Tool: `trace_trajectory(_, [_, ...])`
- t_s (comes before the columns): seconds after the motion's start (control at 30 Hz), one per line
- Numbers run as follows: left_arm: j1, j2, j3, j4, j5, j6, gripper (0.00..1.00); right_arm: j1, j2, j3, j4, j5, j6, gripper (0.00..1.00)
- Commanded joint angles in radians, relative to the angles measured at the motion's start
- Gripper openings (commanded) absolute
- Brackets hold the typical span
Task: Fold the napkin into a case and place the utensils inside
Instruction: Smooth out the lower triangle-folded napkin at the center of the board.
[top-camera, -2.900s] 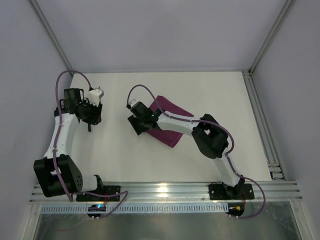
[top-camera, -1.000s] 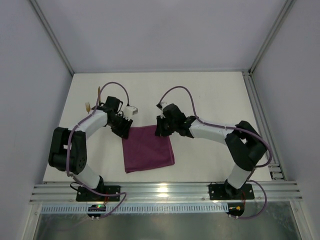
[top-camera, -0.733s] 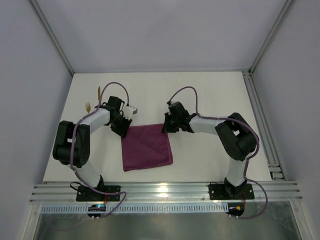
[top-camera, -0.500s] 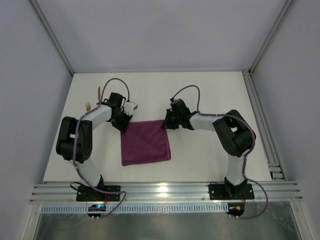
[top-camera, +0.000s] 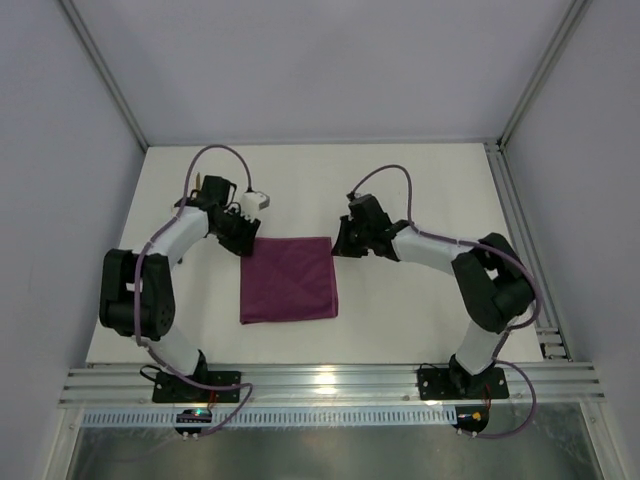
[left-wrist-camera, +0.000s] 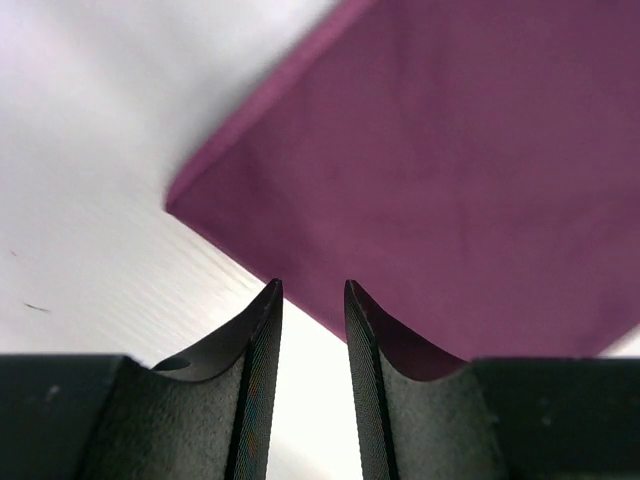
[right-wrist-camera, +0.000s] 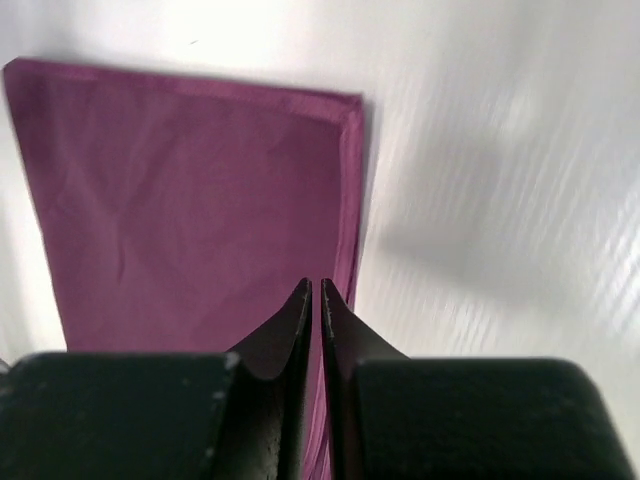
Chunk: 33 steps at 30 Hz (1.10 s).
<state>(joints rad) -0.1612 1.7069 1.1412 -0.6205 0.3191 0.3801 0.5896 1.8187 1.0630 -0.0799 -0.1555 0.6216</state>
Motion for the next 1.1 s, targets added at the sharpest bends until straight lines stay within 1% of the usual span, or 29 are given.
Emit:
trace_trajectory(0.0, [-0.004,-0.171,-0.004,-0.190,0.211,0.094,0.34,0.061,-0.207,-0.050,-0.081,0.074,-0.066,0.11])
trace_trajectory(0.03, [-0.006,-0.197,-0.044,-0.215,0.216,0.109,0.33,0.109,-0.229,-0.066,-0.104,0.079,-0.066,0.11])
trace_trajectory(0.1, [-0.008,-0.265,-0.101,-0.248,0.186,0.141,0.33,0.165,-0.271,-0.112,-0.109,0.082,-0.042,0.10])
trace_trajectory(0.13, [-0.015,-0.280,-0.163,-0.246,0.158,0.144,0.32,0.215,-0.277,-0.127,-0.100,0.073,-0.027,0.10])
trace_trajectory(0.17, [-0.024,-0.292,-0.193,-0.245,0.109,0.146,0.32,0.237,-0.280,-0.142,-0.087,0.060,-0.011,0.08])
trace_trajectory(0.3, [-0.087,-0.313,-0.302,-0.225,0.041,0.148,0.32,0.314,-0.248,-0.182,-0.028,0.024,0.052,0.05])
trace_trajectory(0.4, [-0.116,-0.316,-0.353,-0.167,-0.003,0.135,0.32,0.326,-0.208,-0.225,0.038,-0.015,0.081,0.04])
trace_trajectory(0.5, [-0.127,-0.290,-0.385,-0.105,-0.063,0.126,0.32,0.322,-0.190,-0.273,0.060,0.014,0.108,0.04])
trace_trajectory(0.6, [-0.130,-0.256,-0.382,-0.099,-0.097,0.123,0.31,0.312,-0.174,-0.302,0.061,0.031,0.119,0.04])
trace_trajectory(0.77, [-0.132,-0.250,-0.393,-0.082,-0.126,0.135,0.30,0.292,-0.183,-0.337,0.065,0.034,0.125,0.04])
trace_trajectory(0.87, [-0.135,-0.256,-0.399,-0.096,-0.108,0.160,0.30,0.292,-0.203,-0.340,0.062,0.025,0.113,0.04])
trace_trajectory(0.93, [-0.135,-0.297,-0.384,-0.152,-0.056,0.195,0.30,0.292,-0.225,-0.322,0.054,0.008,0.101,0.04])
trace_trajectory(0.97, [-0.135,-0.353,-0.374,-0.175,-0.039,0.230,0.31,0.292,-0.237,-0.305,0.045,-0.001,0.087,0.04])
trace_trajectory(1.0, [-0.135,-0.386,-0.362,-0.217,-0.028,0.243,0.32,0.292,-0.243,-0.298,0.043,-0.016,0.079,0.04])
trace_trajectory(1.07, [-0.138,-0.450,-0.327,-0.246,0.000,0.275,0.36,0.292,-0.259,-0.285,0.048,-0.025,0.072,0.04])
